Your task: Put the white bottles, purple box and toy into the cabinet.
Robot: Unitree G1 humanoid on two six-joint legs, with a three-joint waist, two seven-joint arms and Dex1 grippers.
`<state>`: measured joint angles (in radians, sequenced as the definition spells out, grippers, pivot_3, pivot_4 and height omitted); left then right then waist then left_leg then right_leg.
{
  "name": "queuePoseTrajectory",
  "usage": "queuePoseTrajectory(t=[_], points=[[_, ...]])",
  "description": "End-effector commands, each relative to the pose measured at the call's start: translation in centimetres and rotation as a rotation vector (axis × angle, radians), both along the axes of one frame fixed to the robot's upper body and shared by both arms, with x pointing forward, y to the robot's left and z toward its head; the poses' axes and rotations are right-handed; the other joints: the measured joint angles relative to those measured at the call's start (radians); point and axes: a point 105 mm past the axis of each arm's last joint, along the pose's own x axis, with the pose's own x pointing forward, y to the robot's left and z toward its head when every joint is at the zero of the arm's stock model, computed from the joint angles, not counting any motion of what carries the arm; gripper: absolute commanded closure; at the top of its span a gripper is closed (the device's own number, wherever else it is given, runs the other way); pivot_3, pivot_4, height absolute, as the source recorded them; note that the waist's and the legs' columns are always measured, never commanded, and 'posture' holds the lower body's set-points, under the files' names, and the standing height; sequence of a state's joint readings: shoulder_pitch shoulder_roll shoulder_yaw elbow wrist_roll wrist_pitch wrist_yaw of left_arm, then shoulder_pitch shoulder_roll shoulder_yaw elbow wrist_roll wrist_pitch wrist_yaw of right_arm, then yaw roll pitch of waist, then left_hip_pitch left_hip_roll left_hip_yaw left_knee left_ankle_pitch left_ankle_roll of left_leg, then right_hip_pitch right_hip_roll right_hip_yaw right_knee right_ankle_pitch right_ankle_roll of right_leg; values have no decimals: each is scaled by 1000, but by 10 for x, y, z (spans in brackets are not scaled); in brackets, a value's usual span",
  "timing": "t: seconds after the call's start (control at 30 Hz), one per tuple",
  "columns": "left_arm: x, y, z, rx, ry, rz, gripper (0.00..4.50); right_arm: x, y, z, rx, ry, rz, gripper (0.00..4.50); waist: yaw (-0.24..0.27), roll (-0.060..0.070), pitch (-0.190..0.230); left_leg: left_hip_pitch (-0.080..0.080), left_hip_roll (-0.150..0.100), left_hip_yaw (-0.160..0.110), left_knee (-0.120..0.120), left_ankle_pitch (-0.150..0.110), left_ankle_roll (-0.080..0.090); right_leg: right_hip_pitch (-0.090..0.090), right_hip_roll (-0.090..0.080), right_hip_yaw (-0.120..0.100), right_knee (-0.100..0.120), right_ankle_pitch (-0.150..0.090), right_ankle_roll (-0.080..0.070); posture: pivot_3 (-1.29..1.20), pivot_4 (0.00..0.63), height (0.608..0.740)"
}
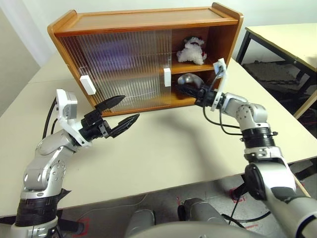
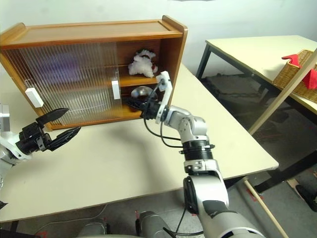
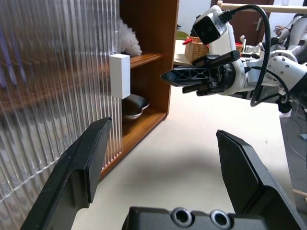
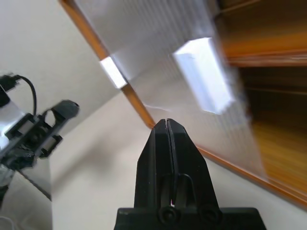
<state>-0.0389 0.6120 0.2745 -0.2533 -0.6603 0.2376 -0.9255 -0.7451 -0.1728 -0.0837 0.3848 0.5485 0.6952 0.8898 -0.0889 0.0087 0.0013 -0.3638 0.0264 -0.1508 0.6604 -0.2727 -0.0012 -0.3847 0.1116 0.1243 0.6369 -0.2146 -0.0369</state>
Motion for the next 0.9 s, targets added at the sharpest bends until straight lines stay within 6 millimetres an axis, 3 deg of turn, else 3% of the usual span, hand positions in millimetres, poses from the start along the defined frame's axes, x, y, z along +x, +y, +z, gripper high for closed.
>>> queuePoseTrajectory(t=[0.03, 0.47, 0.9], points=[[0, 1, 0, 15, 5, 3, 0, 1, 22, 4, -6, -22, 12, 4452, 0, 0, 0, 0, 1, -1, 0, 0, 0, 0, 0, 0, 0, 0, 0, -93, 0, 740], [1, 3, -3, 14, 9, 11, 0, 10, 61, 7, 36, -80, -29, 4452, 5, 0, 0, -8, 12, 1, -2, -3, -5, -9, 0, -2, 0, 1, -12, -87, 0, 740], [0, -3, 0, 12, 7, 14, 0, 34, 39, 12, 19, -141, -184, 4452, 7, 0, 0, -8, 13, 1, -2, -4, -4, -10, 1, -2, 0, 2, -14, -83, 0, 740]])
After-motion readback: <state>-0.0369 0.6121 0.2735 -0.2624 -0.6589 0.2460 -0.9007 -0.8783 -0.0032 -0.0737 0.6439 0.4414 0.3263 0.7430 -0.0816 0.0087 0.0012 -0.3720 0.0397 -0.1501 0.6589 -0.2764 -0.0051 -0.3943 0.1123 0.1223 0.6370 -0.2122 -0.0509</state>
